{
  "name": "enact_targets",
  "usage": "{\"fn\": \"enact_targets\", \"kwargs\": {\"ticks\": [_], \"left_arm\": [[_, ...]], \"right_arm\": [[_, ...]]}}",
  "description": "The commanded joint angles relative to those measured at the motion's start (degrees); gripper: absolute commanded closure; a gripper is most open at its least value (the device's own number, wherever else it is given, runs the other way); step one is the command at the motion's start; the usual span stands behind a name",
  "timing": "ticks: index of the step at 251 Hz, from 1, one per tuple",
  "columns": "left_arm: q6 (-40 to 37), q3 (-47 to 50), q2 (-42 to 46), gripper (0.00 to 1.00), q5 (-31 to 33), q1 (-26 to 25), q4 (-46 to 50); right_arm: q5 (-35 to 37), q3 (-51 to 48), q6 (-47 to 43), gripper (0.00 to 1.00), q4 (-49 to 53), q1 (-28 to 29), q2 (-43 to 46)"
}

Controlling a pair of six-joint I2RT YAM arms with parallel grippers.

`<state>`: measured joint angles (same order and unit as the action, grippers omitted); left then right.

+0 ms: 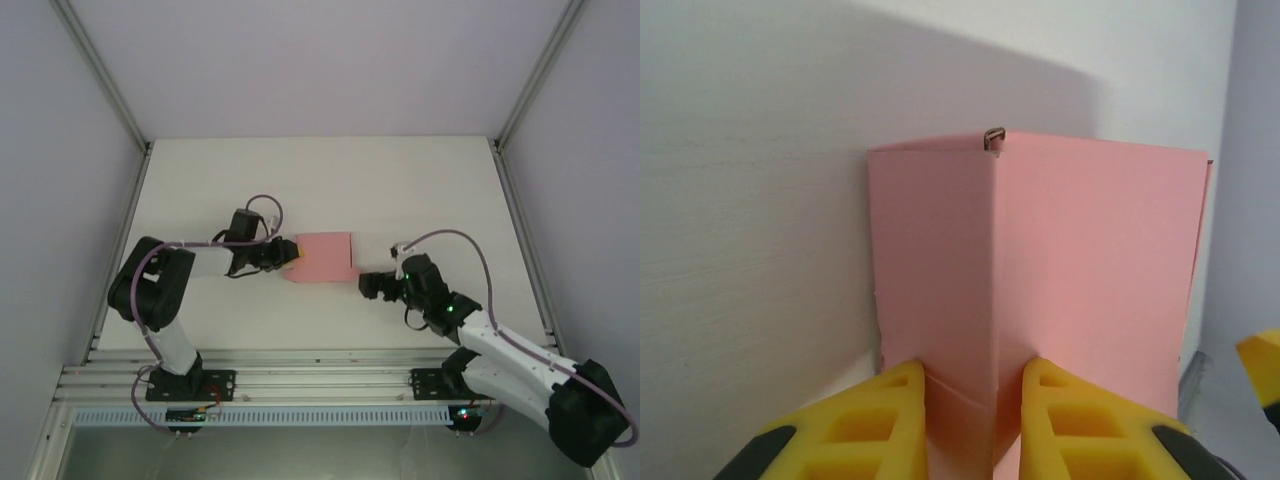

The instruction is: Assemble paper box

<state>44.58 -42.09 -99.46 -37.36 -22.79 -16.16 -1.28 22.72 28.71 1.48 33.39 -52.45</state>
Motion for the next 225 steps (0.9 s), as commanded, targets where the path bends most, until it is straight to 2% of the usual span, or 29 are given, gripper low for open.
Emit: {"fn": "enact_targets", "kwargs": {"ticks": [1, 69, 123, 163, 191, 225], "left_arm": [[1.2, 2.4, -1.7, 0.82, -4.0, 1.5, -6.1], [2.4, 5.5, -3.1, 0.82, -9.7, 4.0, -15.1], [3.9, 6.7, -5.6, 0.81, -14.8, 5.0, -22.7], [4.0, 6.7, -6.3, 0.81, -15.5, 5.1, -23.9], [2.5, 6.1, -5.6, 0.77, -15.0, 5.2, -22.1], [2.3, 5.9, -3.8, 0.69, -15.0, 5.2, -22.9]], "right_arm": [[-13.2, 5.6, 7.7, 0.01, -2.4, -5.6, -6.8], [-30.8, 17.9, 9.3, 0.01, -5.7, -10.5, -29.2], [-37.2, 22.8, 10.3, 0.03, -9.5, -10.7, -40.4], [-42.4, 23.9, 12.8, 0.15, -14.0, -10.4, -45.4], [-45.5, 22.8, 19.3, 0.34, -21.4, -10.4, -46.3], [-45.9, 21.5, 22.3, 0.42, -25.5, -11.0, -45.0]]}}
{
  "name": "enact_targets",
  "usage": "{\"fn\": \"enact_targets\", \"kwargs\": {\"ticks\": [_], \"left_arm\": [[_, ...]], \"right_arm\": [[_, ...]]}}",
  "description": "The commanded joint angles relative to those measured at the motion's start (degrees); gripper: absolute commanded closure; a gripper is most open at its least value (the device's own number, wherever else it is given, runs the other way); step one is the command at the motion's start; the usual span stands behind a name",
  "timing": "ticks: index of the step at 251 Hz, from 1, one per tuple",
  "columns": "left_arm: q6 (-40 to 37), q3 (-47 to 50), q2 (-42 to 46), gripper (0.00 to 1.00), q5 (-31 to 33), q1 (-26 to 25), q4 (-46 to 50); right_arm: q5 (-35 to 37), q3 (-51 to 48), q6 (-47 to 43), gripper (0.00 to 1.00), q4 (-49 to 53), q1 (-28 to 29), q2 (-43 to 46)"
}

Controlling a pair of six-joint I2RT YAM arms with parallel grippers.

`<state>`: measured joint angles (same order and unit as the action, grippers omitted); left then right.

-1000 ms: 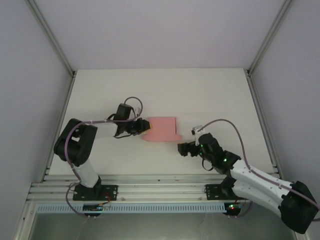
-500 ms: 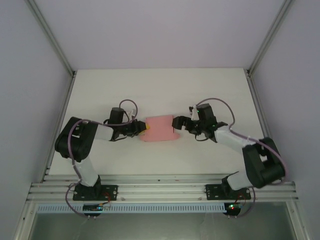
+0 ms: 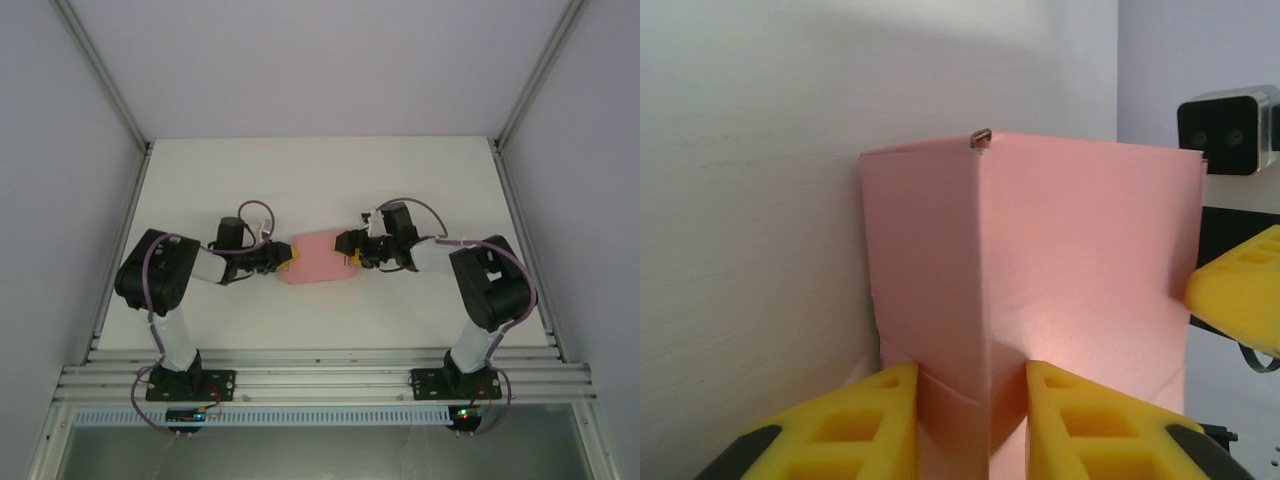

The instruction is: Assemble paper box

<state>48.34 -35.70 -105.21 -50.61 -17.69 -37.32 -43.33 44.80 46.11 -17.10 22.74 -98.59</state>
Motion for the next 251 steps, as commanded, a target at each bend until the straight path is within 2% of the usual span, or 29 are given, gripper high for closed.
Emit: {"fn": "enact_targets", "kwargs": {"ticks": [1, 16, 26, 43, 54, 66, 74, 79, 81, 107, 117, 131, 140, 146, 161, 179, 205, 237, 251], "left_arm": [[-1.4, -0.5, 2.0, 0.68, -1.7, 0.1, -1.7], [-2.4, -1.2, 3.5, 0.60, -1.3, 0.2, -0.2], [-3.3, -1.6, 4.9, 0.50, -0.6, 0.3, 1.2], [-5.7, -2.5, 8.2, 0.49, 1.1, 0.3, 5.2], [-7.6, -3.6, 10.6, 0.44, 2.6, 0.3, 8.8], [-10.8, -5.8, 13.2, 0.28, 5.8, 0.3, 15.6], [-13.1, -7.0, 15.0, 0.15, 8.1, 0.3, 19.9], [-14.4, -7.7, 16.1, 0.02, 9.8, 0.3, 22.4], [-14.9, -8.0, 16.6, 0.00, 10.5, 0.3, 23.3], [-24.7, -10.9, 22.7, 0.00, 18.4, -0.7, 33.5], [-30.7, -11.4, 25.2, 0.00, 22.0, -2.4, 36.0], [-40.1, -10.9, 28.4, 0.00, 28.0, -6.3, 36.8], [-46.0, -10.9, 30.2, 0.00, 31.3, -9.5, 37.7], [-49.7, -11.3, 31.3, 0.00, 32.5, -11.7, 39.0], [-57.9, -11.8, 33.9, 0.00, 34.9, -16.8, 41.5], [-65.6, -11.3, 35.8, 0.00, 39.8, -22.4, 42.2], [-72.1, -12.1, 35.7, 0.00, 47.1, -28.0, 43.0], [-76.3, -14.4, 31.6, 0.00, 55.3, -32.7, 45.2], [-78.1, -15.0, 29.0, 0.00, 58.6, -34.4, 45.1]], "right_arm": [[-3.8, -0.6, 4.9, 0.42, -6.9, -0.3, 1.1], [-3.0, -0.9, 5.0, 0.46, -5.7, -0.6, 2.2], [-2.6, -1.0, 4.9, 0.46, -4.4, -0.9, 3.0], [-1.7, -1.1, 5.0, 0.59, -2.0, -1.6, 4.7], [-1.8, -1.1, 4.9, 0.60, -1.5, -1.9, 5.7], [-1.7, -1.0, 5.4, 0.59, -0.3, -2.2, 6.8], [-1.6, -0.9, 5.9, 0.57, 0.5, -2.4, 7.6], [-1.6, -0.8, 6.4, 0.56, 1.2, -2.6, 8.1], [-1.7, -0.7, 6.6, 0.56, 1.4, -2.7, 8.2], [-1.8, 0.2, 9.7, 0.56, 4.9, -3.7, 10.8], [-1.6, 1.5, 11.9, 0.52, 9.6, -4.5, 11.3], [-2.4, 3.8, 11.9, 0.50, 17.2, -5.8, 11.6], [-3.9, 5.5, 12.5, 0.61, 21.8, -6.7, 11.3], [-5.3, 6.6, 13.2, 0.64, 24.8, -7.3, 11.1], [-9.7, 9.2, 14.6, 0.64, 31.9, -9.1, 9.7], [-15.8, 10.0, 17.2, 0.63, 33.1, -10.8, 8.3], [-21.2, 11.8, 18.1, 0.62, 38.0, -12.5, 6.5], [-20.1, 16.5, 10.5, 0.65, 50.6, -14.1, 5.2], [-20.1, 17.0, 10.1, 0.64, 51.5, -14.5, 5.2]]}}
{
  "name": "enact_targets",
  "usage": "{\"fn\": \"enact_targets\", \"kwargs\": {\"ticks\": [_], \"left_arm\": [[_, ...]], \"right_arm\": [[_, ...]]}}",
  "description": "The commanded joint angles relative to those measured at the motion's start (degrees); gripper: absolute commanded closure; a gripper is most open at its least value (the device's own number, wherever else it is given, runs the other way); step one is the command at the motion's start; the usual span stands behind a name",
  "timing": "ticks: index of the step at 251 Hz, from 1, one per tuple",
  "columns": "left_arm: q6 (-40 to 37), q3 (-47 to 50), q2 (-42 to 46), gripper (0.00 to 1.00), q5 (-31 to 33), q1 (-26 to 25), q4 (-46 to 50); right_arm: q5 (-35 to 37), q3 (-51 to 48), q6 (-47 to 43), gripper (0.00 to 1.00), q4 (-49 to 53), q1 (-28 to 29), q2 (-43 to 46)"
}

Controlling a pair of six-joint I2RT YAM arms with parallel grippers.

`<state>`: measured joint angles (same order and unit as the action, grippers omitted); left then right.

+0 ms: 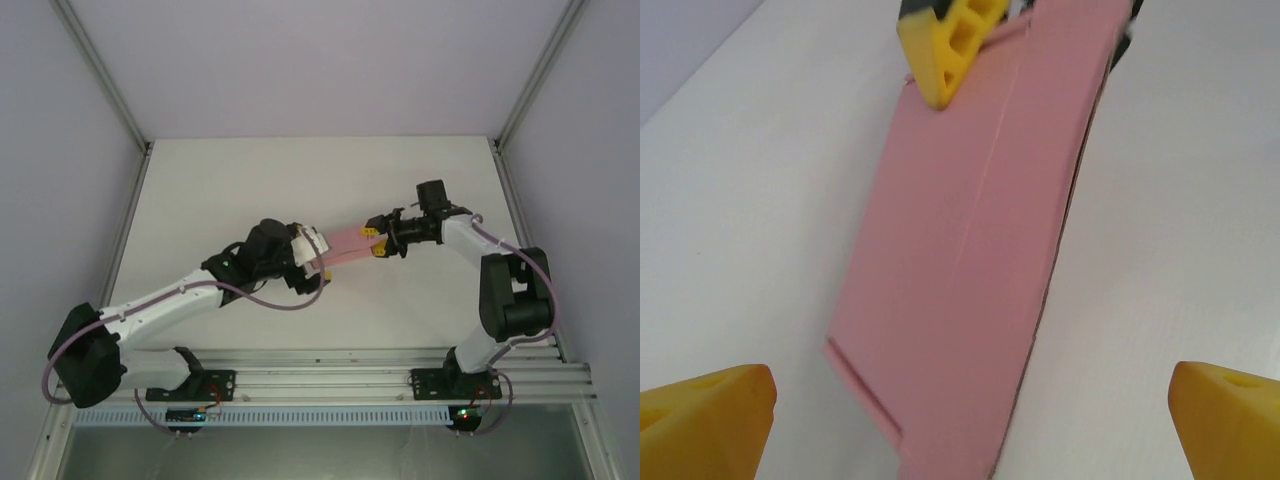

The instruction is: Assemble paper box

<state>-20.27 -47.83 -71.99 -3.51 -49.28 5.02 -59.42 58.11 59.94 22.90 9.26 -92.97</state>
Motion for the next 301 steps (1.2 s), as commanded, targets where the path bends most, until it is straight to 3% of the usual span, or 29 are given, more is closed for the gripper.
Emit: {"fn": "enact_targets", "kwargs": {"ticks": [1, 46, 79, 134, 183, 192, 208, 261, 273, 282, 301], "left_arm": [[-9.6, -2.9, -4.4, 0.00, 11.7, -2.9, 2.8], [-12.0, -3.7, -10.0, 0.00, 18.7, -4.9, -2.5], [-12.6, -2.9, -10.1, 0.02, 18.0, -4.8, -6.5], [-13.7, -2.6, -10.9, 0.38, 17.5, -4.4, -7.2], [-14.1, -2.6, -9.8, 0.52, 14.6, -3.8, -6.6], [-14.3, -2.8, -9.4, 0.54, 13.7, -3.5, -6.3], [-14.3, -3.0, -8.9, 0.56, 12.5, -3.1, -5.2], [-13.1, -4.7, -7.3, 0.60, 6.6, -1.0, 3.3], [-12.9, -5.6, -7.1, 0.59, 3.2, 0.2, 7.9], [-12.2, -6.5, -7.0, 0.59, 2.0, 1.0, 10.9], [-12.0, -8.1, -7.3, 0.59, -0.7, 2.6, 18.9]], "right_arm": [[-4.1, 3.7, -3.7, 0.64, 11.5, -1.0, -0.5], [-6.6, 2.1, -0.7, 0.63, 9.8, -1.2, -0.8], [-7.2, 2.1, -1.8, 0.63, 11.5, -1.3, -1.5], [-7.6, 1.9, -1.6, 0.62, 11.4, -1.0, -1.5], [-7.1, 2.4, -3.9, 0.54, 13.2, -1.0, -1.0], [-5.2, 3.4, -5.7, 0.51, 15.6, -1.1, -0.6], [-0.7, 5.5, -9.0, 0.36, 18.7, -1.1, 0.8], [14.2, 5.2, -12.8, 0.21, 8.4, -3.7, 10.1], [17.8, 4.2, -18.7, 0.21, 4.1, -4.4, 12.5], [19.8, 3.7, -28.5, 0.21, 1.4, -4.5, 14.3], [31.4, 1.0, -43.9, 0.12, -0.4, -2.7, 19.2]]}}
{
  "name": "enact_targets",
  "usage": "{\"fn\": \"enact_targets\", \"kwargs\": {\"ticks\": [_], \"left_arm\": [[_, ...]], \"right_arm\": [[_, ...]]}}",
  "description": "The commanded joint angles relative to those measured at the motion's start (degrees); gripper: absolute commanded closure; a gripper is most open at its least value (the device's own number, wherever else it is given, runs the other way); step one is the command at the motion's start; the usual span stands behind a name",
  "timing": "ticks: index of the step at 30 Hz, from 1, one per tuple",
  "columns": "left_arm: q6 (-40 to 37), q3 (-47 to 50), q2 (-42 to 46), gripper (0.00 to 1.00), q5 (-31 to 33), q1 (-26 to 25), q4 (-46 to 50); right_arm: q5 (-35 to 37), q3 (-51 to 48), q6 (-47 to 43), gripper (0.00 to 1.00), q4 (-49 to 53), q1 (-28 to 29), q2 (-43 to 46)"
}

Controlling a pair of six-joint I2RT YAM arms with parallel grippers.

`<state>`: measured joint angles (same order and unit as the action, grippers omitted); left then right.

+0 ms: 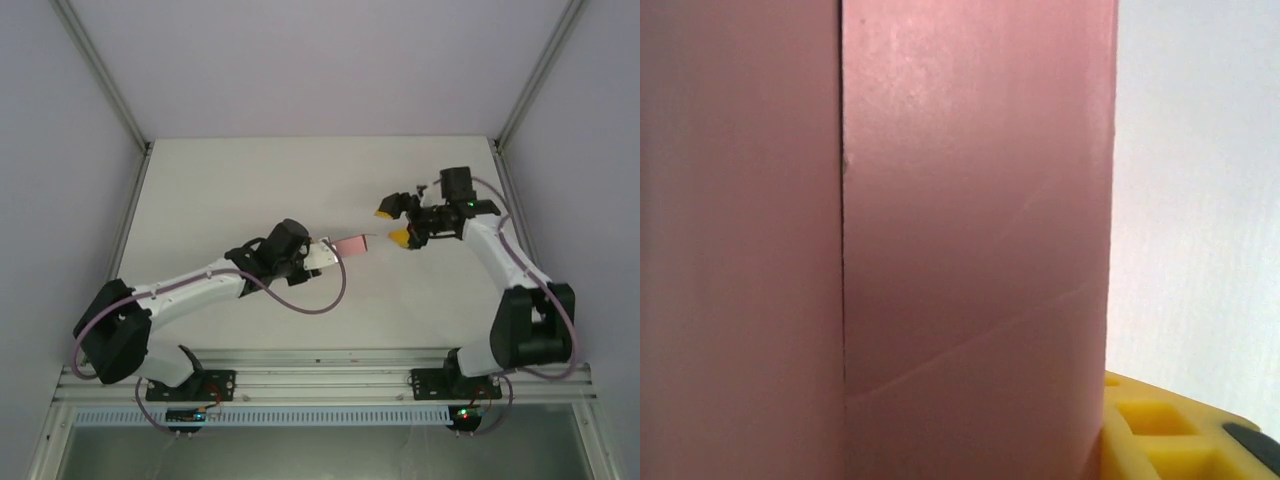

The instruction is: Assemble paper box

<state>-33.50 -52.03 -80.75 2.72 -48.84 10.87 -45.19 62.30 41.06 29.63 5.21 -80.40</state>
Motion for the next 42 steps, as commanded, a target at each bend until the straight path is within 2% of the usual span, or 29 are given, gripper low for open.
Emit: {"fn": "enact_targets", "kwargs": {"ticks": [1, 2, 4, 7, 10, 12, 15, 22, 25, 33, 36, 38, 40, 42], "left_arm": [[1.3, -4.2, 1.4, 0.59, -7.0, 2.3, 13.4], [1.5, -4.4, 1.1, 0.58, -7.6, 2.7, 16.1], [0.1, -4.7, 0.2, 0.57, -12.3, 4.1, 20.9], [0.1, -5.3, -1.9, 0.57, -15.0, 6.1, 23.2], [0.3, -7.7, -4.1, 0.57, -18.1, 8.0, 25.6], [-0.1, -8.8, -5.0, 0.57, -18.9, 8.6, 26.1], [-1.1, -10.4, -6.5, 0.57, -19.0, 8.7, 27.8], [-2.8, -13.8, -10.2, 0.57, -19.5, 8.9, 31.2], [-3.0, -14.4, -11.3, 0.57, -19.5, 9.0, 31.5], [-2.7, -16.0, -13.9, 0.56, -19.3, 9.0, 32.3], [-2.6, -16.1, -14.1, 0.56, -18.9, 9.0, 32.4], [-2.6, -15.9, -14.0, 0.57, -18.8, 9.0, 32.4], [-2.2, -16.1, -14.0, 0.56, -18.6, 9.0, 32.1], [-1.6, -16.3, -14.1, 0.56, -18.1, 9.1, 31.6]], "right_arm": [[17.6, -3.4, -25.5, 0.11, -7.3, 1.5, 6.9], [18.8, -5.5, -30.6, 0.01, -9.0, 2.3, 9.1], [19.2, -11.0, -33.5, 0.01, -15.7, 2.7, 13.6], [12.6, -18.5, -35.8, 0.01, -25.2, 2.6, 19.2], [6.4, -23.4, -45.7, 0.01, -29.1, 3.2, 24.1], [4.0, -24.6, -49.4, 0.01, -28.5, 3.9, 26.1], [2.8, -22.3, -54.5, 0.01, -21.4, 5.7, 26.7], [9.1, -16.1, -62.7, 0.03, -9.4, 12.4, 18.7], [12.0, -12.6, -64.9, 0.09, -7.0, 15.2, 13.5], [14.4, -5.2, -69.0, 0.23, -3.1, 19.6, 1.1], [17.2, -3.0, -69.9, 0.39, -1.9, 21.0, -2.2], [17.1, -1.8, -70.1, 0.59, -0.8, 21.2, -3.5], [15.6, -0.5, -70.3, 0.83, 2.1, 21.2, -4.5], [14.4, 0.9, -71.1, 1.00, 4.8, 21.3, -5.1]]}}
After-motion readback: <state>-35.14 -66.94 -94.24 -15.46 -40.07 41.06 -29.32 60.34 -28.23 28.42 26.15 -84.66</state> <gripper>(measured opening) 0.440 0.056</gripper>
